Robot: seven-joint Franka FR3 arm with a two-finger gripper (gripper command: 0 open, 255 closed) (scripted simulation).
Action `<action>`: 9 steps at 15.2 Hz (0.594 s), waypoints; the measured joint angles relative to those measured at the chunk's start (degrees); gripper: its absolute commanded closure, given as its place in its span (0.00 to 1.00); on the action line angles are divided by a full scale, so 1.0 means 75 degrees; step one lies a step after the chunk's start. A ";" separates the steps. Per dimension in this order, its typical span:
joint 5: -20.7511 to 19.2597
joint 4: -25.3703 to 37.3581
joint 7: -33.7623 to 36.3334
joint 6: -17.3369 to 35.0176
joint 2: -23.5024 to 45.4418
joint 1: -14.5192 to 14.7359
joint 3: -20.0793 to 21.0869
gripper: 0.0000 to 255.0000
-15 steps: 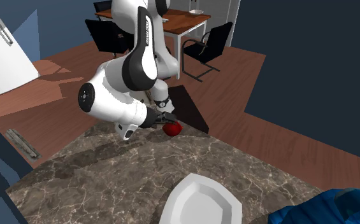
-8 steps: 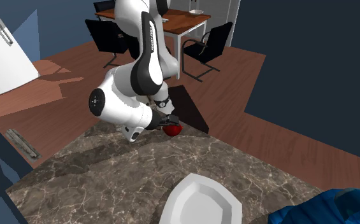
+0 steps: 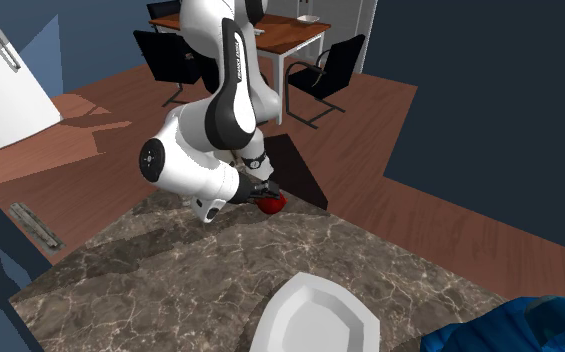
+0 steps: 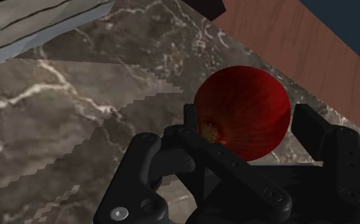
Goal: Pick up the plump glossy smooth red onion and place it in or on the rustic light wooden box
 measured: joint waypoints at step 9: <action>-0.0015 0.0064 0.0065 -0.0105 -0.0060 -0.0001 0.0006 1.00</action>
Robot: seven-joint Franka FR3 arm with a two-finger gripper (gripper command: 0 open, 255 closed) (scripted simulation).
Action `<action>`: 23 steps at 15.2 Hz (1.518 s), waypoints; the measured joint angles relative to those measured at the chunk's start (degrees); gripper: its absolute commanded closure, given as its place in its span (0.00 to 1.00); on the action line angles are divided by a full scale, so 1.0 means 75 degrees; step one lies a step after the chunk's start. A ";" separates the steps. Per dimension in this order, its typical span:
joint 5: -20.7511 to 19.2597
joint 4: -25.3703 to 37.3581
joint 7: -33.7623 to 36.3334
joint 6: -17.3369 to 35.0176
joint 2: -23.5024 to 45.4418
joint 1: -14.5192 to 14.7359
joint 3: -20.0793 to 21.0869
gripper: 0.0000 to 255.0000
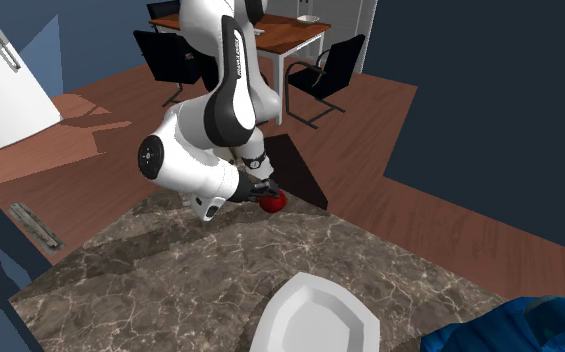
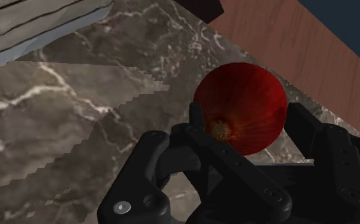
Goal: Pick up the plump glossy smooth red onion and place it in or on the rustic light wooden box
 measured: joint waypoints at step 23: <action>-0.0077 0.1648 0.1056 -0.2020 -0.0640 -0.0001 0.0019 1.00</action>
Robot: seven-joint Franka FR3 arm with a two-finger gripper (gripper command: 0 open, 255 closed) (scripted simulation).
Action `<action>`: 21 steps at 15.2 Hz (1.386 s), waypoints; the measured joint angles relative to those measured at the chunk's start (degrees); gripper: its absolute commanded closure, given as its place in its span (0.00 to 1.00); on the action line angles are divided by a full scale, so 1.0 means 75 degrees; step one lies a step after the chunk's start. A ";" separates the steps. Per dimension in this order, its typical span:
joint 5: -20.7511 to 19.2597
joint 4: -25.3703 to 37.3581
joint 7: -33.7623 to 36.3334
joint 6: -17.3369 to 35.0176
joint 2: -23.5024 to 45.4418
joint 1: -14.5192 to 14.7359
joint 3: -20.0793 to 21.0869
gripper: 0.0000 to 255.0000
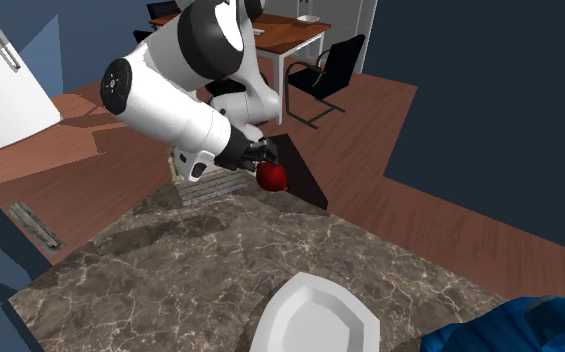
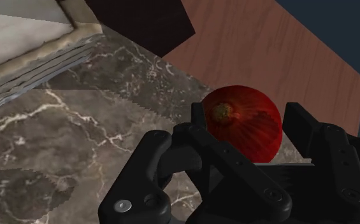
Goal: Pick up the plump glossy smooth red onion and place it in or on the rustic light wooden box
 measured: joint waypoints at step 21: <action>-0.1528 0.0380 -0.1076 -0.2109 -0.1301 -0.0835 -0.1194 1.00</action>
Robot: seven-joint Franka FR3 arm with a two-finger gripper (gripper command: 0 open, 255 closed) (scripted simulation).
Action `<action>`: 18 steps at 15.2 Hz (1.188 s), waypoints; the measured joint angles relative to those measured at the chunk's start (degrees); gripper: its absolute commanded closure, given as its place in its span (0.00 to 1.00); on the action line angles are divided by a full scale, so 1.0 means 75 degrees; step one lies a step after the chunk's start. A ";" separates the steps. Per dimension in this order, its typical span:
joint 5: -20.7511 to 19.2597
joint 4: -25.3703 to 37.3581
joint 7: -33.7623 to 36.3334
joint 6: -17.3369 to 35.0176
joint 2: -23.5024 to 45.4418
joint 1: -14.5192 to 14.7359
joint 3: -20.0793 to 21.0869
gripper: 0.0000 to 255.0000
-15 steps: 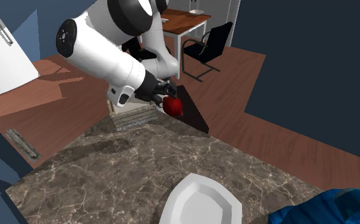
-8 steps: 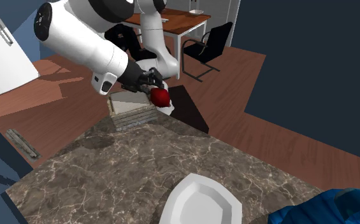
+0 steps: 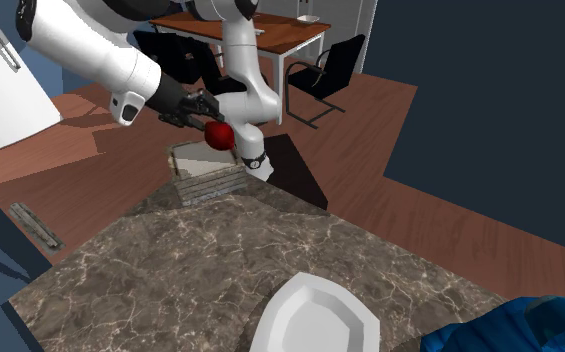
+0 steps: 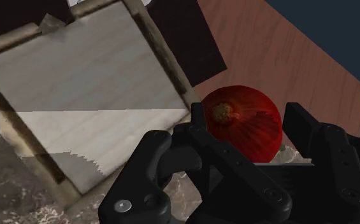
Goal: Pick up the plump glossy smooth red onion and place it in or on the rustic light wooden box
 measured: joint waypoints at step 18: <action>-0.1342 -0.0819 -0.1417 0.0281 -0.0309 -0.0440 -0.1002 1.00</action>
